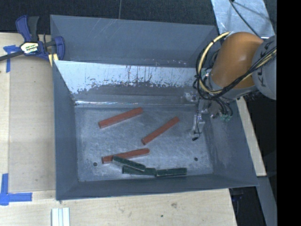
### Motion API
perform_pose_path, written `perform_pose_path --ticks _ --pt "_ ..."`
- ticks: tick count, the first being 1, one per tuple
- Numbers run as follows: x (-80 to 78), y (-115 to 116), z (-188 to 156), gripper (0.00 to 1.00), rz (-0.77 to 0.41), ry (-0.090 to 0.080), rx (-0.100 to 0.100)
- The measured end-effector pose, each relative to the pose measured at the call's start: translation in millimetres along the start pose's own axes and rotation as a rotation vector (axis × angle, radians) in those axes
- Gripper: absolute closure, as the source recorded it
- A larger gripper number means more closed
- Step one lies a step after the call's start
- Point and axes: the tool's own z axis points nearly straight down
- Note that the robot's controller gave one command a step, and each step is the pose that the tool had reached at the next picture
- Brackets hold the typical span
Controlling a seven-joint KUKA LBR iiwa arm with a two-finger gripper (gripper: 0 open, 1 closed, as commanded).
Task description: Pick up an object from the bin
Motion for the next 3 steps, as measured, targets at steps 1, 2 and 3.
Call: perform_pose_path --ticks 1,2,3 --pt "-0.2 42 49 0.0 -0.409 0.003 -0.001" --pt "-0.4 42 49 1.0 -0.411 0.003 -0.001" --pt "17.1 76 -94 1.0 -0.56 0.0 0.0"
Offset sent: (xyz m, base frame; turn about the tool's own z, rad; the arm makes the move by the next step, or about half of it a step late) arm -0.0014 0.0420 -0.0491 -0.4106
